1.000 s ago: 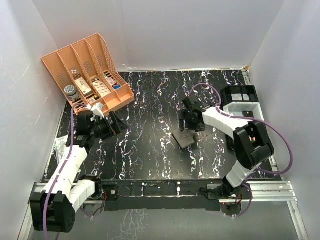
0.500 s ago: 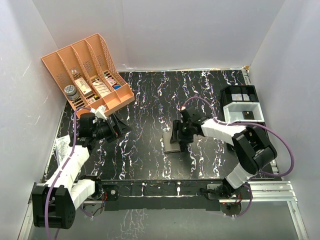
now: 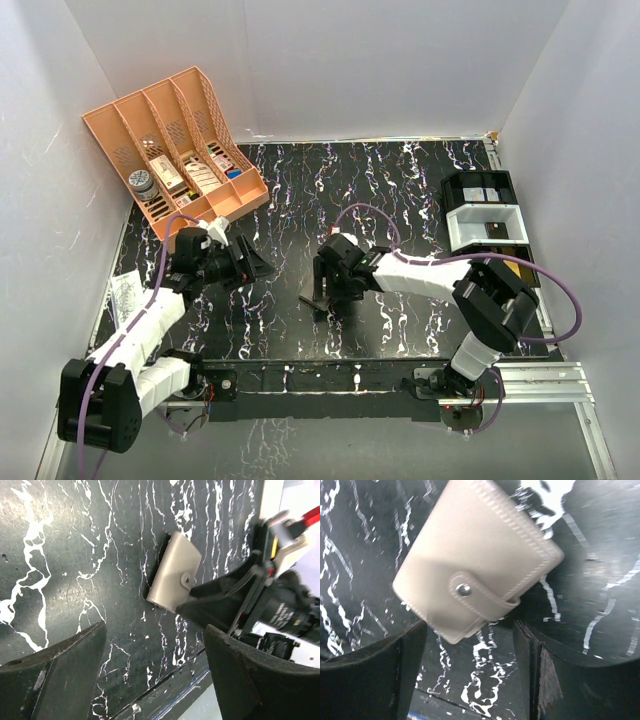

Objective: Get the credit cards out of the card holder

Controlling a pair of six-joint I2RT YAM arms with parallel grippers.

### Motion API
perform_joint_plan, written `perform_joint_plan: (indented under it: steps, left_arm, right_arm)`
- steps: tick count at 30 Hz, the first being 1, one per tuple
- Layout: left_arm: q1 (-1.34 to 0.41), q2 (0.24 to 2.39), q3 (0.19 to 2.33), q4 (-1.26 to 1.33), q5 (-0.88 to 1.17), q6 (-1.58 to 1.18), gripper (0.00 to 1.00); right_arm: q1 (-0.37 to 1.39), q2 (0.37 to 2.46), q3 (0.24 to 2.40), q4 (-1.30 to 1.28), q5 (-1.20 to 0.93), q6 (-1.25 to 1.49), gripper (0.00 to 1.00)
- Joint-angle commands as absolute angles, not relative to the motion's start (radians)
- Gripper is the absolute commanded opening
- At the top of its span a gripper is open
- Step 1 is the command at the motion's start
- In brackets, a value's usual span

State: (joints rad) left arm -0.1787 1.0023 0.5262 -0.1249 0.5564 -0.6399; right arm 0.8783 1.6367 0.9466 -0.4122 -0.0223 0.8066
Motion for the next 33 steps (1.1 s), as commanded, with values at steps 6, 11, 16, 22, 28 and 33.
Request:
perform_joint_plan:
  steps: [6, 11, 16, 22, 28, 33]
  left_arm:
    - [-0.309, 1.174, 0.642, -0.136, 0.493, -0.578, 0.78]
    - [-0.378, 1.339, 0.711, -0.088, 0.488, -0.577, 0.76]
    - [-0.460, 1.495, 0.773, -0.080, 0.482, -0.570, 0.68]
    - [-0.513, 1.557, 0.745, -0.024, 0.503, -0.597, 0.54]
    - [-0.559, 1.547, 0.693, -0.016, 0.507, -0.616, 0.35]
    - [-0.580, 1.435, 0.592, -0.005, 0.483, -0.686, 0.30]
  right_arm:
    - [0.753, 1.584, 0.984, -0.448, 0.122, 0.902, 0.71]
    - [0.720, 1.662, 1.009, -0.379, 0.004, 0.875, 0.66]
    - [0.720, 1.730, 1.033, -0.352, -0.075, 0.873, 0.58]
    - [0.720, 1.725, 0.984, -0.284, -0.150, 0.866, 0.51]
    - [0.756, 1.790, 1.012, -0.262, -0.307, 0.746, 0.49]
    - [0.818, 1.799, 1.056, -0.340, -0.240, 0.697, 0.49]
